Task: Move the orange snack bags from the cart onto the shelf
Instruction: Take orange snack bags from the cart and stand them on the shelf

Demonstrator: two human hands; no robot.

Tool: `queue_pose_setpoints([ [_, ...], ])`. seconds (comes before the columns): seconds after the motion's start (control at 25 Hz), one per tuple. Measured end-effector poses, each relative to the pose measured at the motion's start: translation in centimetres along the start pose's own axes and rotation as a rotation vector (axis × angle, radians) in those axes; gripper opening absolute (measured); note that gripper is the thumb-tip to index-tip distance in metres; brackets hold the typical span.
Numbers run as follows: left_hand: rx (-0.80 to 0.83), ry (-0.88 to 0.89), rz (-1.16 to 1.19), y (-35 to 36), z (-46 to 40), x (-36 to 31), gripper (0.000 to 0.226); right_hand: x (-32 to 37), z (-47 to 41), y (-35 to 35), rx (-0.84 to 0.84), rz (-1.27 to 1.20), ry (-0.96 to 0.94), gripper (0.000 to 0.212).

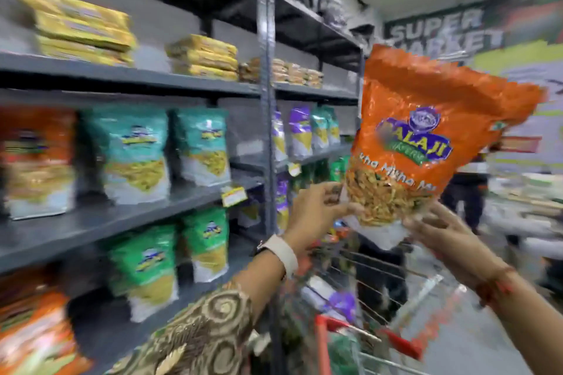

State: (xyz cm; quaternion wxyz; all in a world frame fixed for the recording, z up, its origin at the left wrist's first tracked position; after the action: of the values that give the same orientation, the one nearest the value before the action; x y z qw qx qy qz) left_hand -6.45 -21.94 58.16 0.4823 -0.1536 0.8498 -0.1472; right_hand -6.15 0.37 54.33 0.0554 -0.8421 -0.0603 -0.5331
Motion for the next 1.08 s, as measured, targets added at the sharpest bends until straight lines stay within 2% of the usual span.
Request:
queue_pose_setpoints([
  [0.2, -0.288, -0.065, -0.212, -21.3, 5.0, 1.7, 0.036, 4.5, -6.0, 20.8, 0.246, -0.157, -0.122, 0.044],
  [0.28, -0.4, -0.137, -0.248, -29.1, 7.9, 3.9, 0.057, 4.5, -7.1, 29.8, 0.343, -0.181, -0.117, 0.051],
  [0.44, -0.54, -0.282, -0.327, -40.3, 13.4, 8.8, 0.074, 2.0, -8.2, 43.7, 0.467, -0.257, -0.05, 0.036],
  [0.48, -0.56, -0.305, -0.332, -42.1, 14.2, 9.8, 0.074, 1.2, -8.5, 46.5, 0.505, -0.264, -0.028, 0.034],
  [0.56, -0.555, -0.352, -0.393, -45.1, 15.5, 11.7, 0.054, 0.1, -8.9, 51.3, 0.583, -0.265, -0.005, 0.045],
  [0.64, -0.568, -0.412, -0.43, -47.4, 16.0, 13.3, 0.033, -1.0, -9.9, 54.7, 0.619, -0.257, 0.032, 0.043],
  [0.72, -0.604, -0.435, -0.458, -49.0, 15.4, 15.2, 0.036, -2.4, -11.7, 57.0, 0.642, -0.241, 0.061, 0.037],
  [0.8, -0.609, -0.465, -0.465, -49.6, 14.5, 16.7, 0.041, -3.7, -13.5, 58.2, 0.652, -0.205, 0.084, 0.051],
  [0.88, -0.617, -0.48, -0.426, -50.0, 12.7, 18.8, 0.033, -4.8, -15.8, 59.0, 0.649, -0.21, 0.057, 0.056],
  [0.96, -0.61, -0.497, -0.42, -50.2, 11.0, 21.2, 0.018, -6.3, -18.4, 59.6, 0.603, -0.243, 0.054, 0.049],
  [1.04, -0.611, -0.516, -0.417, -50.0, 9.9, 23.4, 0.021, -7.7, -19.8, 59.8, 0.546, -0.269, 0.061, 0.043],
  [1.08, -0.61, -0.523, -0.407, -50.0, 9.6, 24.2, 0.025, -8.4, -20.4, 59.9, 0.525, -0.267, 0.068, 0.047],
])
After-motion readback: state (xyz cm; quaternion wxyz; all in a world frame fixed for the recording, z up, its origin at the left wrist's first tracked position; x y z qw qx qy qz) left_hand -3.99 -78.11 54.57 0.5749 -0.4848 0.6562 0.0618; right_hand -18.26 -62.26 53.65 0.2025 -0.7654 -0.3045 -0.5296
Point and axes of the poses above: each hand's wrist, its own z-axis away from the middle knuckle, its own y-axis out of the palm, x = y × z, the point moved 5 cm from there along -z, towards the middle knuckle, and after that the axes turned 2 degrees about -z, right-handed, at the moved point
